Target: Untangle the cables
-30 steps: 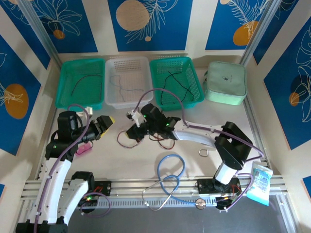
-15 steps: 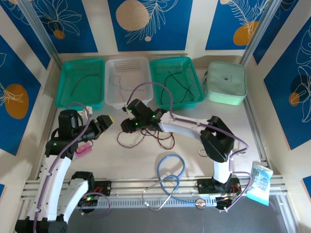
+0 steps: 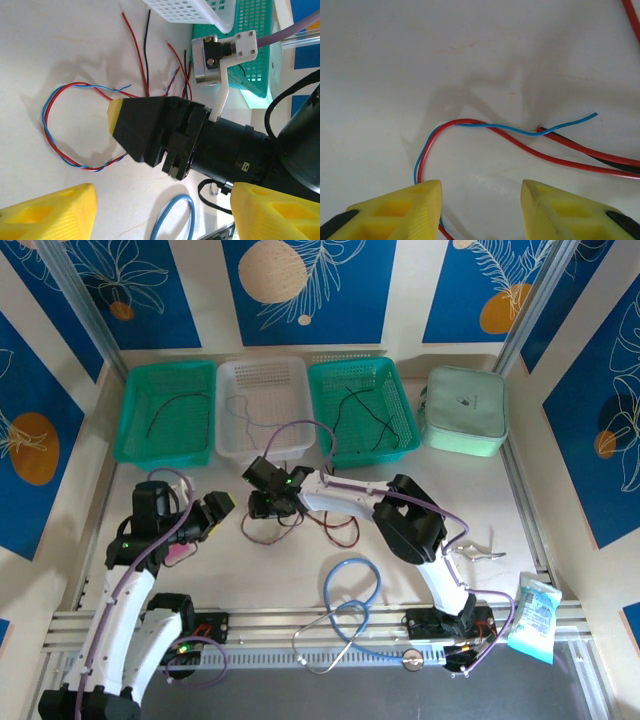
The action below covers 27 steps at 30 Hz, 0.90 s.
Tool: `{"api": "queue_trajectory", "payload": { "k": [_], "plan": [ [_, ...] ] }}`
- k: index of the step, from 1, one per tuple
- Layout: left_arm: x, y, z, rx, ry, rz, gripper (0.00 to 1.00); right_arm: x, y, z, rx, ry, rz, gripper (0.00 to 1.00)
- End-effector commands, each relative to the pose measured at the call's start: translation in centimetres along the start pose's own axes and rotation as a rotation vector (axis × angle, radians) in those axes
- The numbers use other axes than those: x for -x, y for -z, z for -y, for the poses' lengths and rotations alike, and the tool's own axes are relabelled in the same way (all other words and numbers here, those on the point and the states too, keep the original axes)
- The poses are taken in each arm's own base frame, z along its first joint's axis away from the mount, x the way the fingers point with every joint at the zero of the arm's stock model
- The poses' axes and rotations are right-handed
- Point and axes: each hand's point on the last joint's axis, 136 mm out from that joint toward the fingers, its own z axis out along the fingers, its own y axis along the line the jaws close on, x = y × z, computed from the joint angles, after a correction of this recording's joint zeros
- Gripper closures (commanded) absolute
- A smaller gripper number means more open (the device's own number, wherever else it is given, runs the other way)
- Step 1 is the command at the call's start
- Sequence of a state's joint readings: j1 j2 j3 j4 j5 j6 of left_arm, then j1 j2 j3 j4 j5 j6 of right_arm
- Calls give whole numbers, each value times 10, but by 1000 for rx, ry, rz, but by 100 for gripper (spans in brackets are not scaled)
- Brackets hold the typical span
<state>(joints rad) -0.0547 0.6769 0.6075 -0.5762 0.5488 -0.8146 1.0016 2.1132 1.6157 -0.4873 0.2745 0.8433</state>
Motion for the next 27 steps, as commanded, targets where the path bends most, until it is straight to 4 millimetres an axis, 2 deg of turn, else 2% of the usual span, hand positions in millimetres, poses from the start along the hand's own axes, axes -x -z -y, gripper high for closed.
{"api": "queue_trajectory", "payload": {
  "k": [1,12,21,27],
  "plan": [
    [8,2,7,-31,-13,32,29,5,-10,8,-18,-90,-4,54],
    [8,0,7,-35,-15,21,29,8,-26,17,-25,-122,-20,53],
    [8,1,7,-36,-21,19,29,12,-37,7,8,-92,-31,53],
    [8,1,8,-39,-24,20,29,4,-50,4,23,-92,-76,53]
  ]
}}
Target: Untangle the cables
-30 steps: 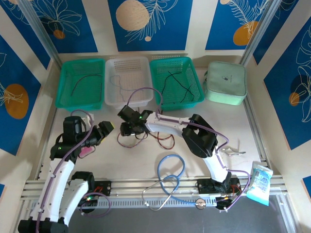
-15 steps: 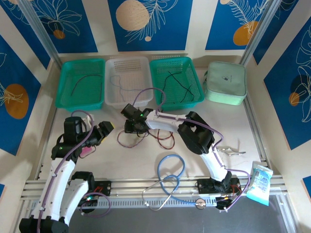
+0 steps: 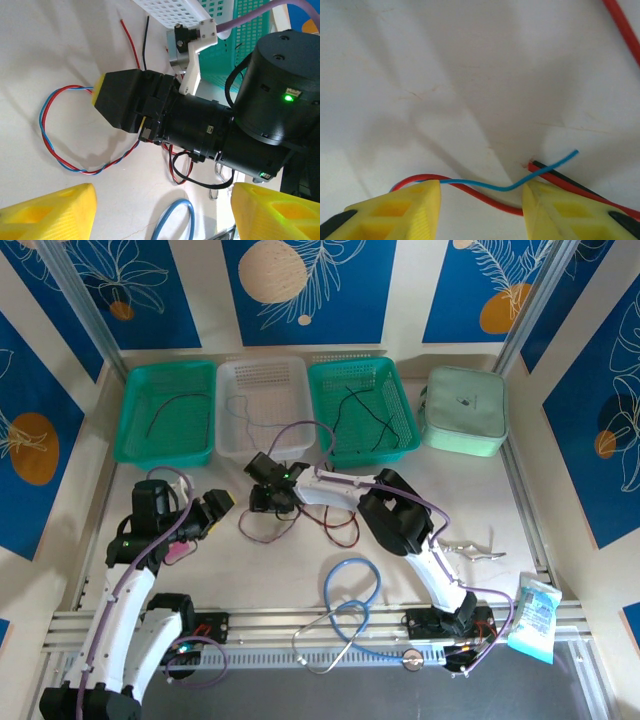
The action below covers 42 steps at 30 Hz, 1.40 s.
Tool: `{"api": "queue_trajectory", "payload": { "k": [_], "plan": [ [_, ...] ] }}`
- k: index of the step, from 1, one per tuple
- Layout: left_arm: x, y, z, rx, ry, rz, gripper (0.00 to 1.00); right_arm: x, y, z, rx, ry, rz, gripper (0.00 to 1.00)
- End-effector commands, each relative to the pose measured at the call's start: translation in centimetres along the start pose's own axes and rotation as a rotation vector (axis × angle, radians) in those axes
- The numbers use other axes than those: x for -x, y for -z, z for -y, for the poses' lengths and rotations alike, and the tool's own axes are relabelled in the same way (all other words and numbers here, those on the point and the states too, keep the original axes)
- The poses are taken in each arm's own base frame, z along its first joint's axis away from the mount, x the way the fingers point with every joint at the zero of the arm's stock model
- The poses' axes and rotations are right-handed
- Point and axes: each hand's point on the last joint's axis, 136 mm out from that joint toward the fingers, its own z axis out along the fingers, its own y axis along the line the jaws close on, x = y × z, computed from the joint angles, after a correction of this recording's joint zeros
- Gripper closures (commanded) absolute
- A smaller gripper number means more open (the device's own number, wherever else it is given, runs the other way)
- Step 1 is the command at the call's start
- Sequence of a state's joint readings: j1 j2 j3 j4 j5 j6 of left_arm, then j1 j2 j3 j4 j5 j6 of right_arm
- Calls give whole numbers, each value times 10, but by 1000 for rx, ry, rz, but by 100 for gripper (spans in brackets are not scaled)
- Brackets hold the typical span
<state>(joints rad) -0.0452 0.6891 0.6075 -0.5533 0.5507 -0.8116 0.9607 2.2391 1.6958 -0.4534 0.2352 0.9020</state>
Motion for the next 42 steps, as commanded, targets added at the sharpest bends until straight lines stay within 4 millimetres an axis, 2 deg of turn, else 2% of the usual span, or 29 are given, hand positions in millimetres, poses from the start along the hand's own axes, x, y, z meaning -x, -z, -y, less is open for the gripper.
{"api": "queue_trajectory", "payload": {
  "k": [1,7,12,15,20,23,28,35,42],
  "plan": [
    [3,3,8,-34,-22,7,29,-11,-13,-4,21,4,-61,53],
    [4,4,9,-31,-28,8,29,-33,-8,-2,16,50,-124,53],
    [5,5,9,-30,-30,11,29,-54,8,5,12,82,-161,53],
    [6,5,10,-33,-32,13,29,-60,18,7,6,96,-161,53],
    [7,6,13,-38,-31,14,29,-51,28,4,0,104,-115,52],
    [7,7,14,-34,-39,16,29,-46,21,1,-12,100,-115,53],
    [7,9,15,-34,-43,17,29,-39,7,14,-84,21,-100,56],
    [8,9,15,-37,-45,21,29,-30,9,21,-110,-84,-62,56],
    [8,9,16,-44,-42,23,29,-35,-7,23,-127,-136,-83,64]
  ]
}}
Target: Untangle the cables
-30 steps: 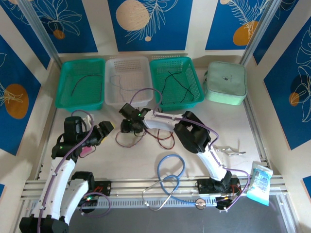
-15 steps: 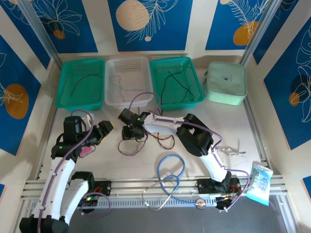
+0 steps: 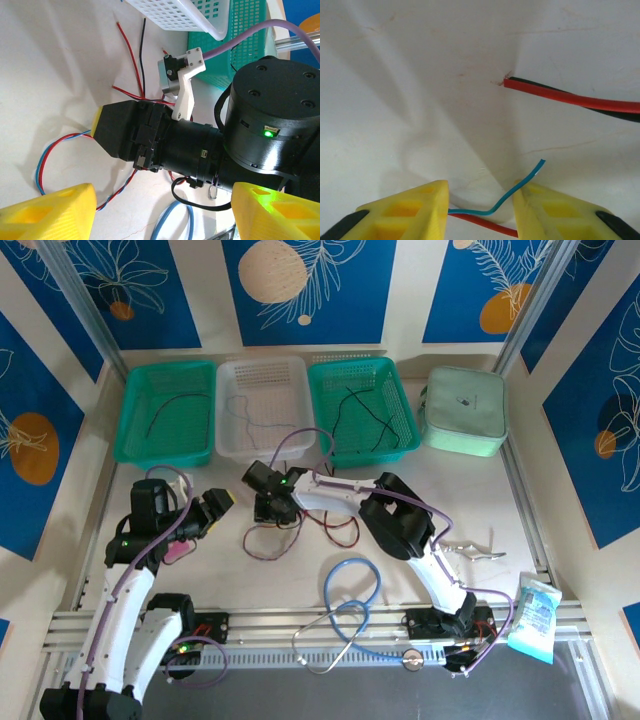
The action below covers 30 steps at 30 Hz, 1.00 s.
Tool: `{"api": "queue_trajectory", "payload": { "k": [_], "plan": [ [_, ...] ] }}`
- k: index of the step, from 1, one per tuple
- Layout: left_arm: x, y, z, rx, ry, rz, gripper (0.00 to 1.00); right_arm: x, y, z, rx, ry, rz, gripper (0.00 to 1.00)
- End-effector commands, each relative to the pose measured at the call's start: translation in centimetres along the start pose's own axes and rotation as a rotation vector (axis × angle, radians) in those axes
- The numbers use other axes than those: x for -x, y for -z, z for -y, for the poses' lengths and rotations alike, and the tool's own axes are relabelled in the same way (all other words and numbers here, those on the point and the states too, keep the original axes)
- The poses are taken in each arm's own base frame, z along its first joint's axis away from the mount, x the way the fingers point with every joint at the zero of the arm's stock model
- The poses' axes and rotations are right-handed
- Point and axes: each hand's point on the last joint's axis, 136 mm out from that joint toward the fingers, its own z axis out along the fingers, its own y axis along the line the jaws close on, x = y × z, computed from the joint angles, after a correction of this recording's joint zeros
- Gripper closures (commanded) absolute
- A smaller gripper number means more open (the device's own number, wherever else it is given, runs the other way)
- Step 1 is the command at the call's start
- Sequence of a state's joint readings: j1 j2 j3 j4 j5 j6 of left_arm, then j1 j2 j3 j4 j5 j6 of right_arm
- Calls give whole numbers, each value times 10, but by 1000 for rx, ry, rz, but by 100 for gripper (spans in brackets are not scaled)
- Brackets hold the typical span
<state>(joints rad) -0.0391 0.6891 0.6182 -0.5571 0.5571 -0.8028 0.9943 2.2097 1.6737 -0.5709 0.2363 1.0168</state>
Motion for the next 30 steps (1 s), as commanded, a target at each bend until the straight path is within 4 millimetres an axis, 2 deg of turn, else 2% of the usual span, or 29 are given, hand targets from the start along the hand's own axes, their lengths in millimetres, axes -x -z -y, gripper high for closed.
{"api": "queue_trajectory", "payload": {
  "k": [1,4,9,15,18,23,30],
  "plan": [
    [6,7,13,-37,-34,16,29,-1,-18,10,-42,-57,-8,67],
    [6,8,13,-31,-42,16,29,1,-14,6,-4,-69,6,78],
    [7,12,20,-44,-74,20,29,10,15,-13,108,-54,66,100],
    [10,21,37,-77,-133,25,29,21,61,-31,234,-8,138,100],
    [14,28,48,-92,-172,41,29,26,93,-40,311,33,199,100],
    [29,49,77,-142,-226,129,29,33,153,-51,469,124,320,100],
    [40,61,123,-257,-255,93,29,39,232,-67,738,330,423,100]
  ]
}}
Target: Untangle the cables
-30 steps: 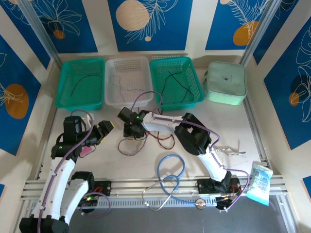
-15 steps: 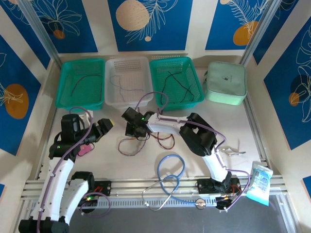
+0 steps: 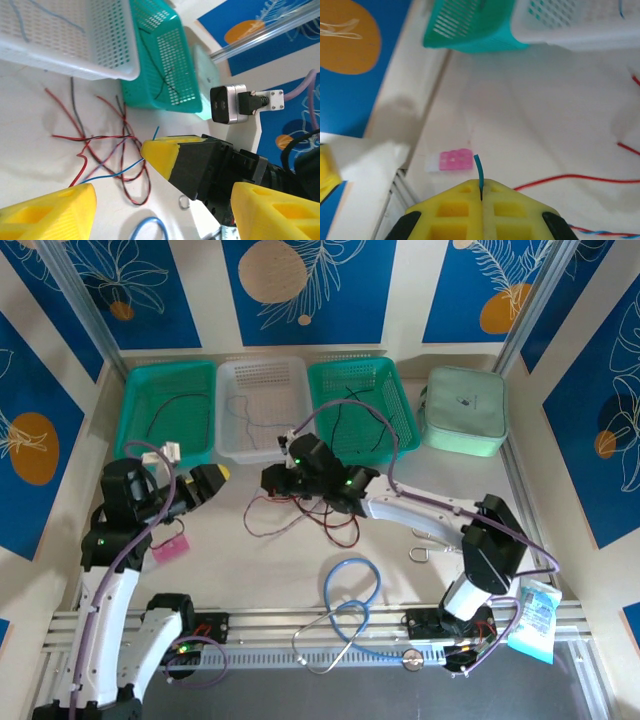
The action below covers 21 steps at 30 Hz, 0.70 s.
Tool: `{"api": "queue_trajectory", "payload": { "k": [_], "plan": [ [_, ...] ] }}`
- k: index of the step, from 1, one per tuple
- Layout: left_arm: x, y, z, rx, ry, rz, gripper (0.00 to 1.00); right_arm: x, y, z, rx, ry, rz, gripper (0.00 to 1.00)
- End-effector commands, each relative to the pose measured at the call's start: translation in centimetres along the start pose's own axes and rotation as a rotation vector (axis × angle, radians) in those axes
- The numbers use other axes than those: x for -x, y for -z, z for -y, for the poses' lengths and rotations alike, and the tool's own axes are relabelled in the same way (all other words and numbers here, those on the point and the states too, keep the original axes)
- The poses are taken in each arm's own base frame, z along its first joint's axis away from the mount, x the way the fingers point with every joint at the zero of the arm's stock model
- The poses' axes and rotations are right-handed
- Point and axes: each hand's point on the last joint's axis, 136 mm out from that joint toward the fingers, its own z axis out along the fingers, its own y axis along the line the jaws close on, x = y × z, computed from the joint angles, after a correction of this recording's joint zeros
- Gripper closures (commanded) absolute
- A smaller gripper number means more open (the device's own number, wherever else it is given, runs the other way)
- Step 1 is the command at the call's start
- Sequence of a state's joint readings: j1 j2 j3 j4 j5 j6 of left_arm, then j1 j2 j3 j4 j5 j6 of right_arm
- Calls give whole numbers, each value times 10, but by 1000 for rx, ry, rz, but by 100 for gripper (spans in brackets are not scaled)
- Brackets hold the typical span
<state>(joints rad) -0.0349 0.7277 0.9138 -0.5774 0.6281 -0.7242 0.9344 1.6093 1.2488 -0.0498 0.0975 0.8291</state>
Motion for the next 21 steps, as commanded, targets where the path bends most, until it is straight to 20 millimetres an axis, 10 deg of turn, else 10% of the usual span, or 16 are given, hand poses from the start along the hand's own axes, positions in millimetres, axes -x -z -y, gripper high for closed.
{"api": "queue_trajectory", "payload": {
  "k": [1,21],
  "plan": [
    [15,5,31,-93,-36,4,29,22,22,-35,185,140,40,100],
    [28,-24,49,-181,37,-82,33,79,111,-128,554,699,296,100]
  ]
}}
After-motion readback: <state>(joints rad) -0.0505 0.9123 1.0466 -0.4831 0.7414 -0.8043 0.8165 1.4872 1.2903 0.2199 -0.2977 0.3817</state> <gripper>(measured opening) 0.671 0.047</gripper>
